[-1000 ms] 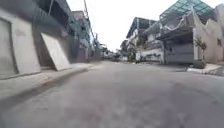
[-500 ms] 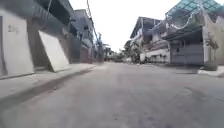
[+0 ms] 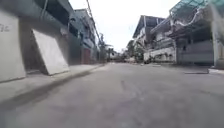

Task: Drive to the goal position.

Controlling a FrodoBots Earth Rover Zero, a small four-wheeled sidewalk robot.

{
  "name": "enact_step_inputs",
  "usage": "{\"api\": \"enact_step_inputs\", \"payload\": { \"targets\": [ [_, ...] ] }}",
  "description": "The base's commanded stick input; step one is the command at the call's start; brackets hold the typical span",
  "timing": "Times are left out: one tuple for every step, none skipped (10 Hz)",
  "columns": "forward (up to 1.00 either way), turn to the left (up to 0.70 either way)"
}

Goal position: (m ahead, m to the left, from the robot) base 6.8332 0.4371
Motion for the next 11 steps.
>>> {"api": "enact_step_inputs", "payload": {
  "targets": [
    [1.0, 0.0],
    [1.0, 0.0],
    [1.0, 0.0],
    [1.0, 0.0],
    [1.0, -0.02],
    [1.0, -0.02],
    [1.0, -0.02],
    [1.0, -0.02],
    [1.0, -0.02],
    [1.0, -0.02],
    [1.0, -0.02]
  ]
}}
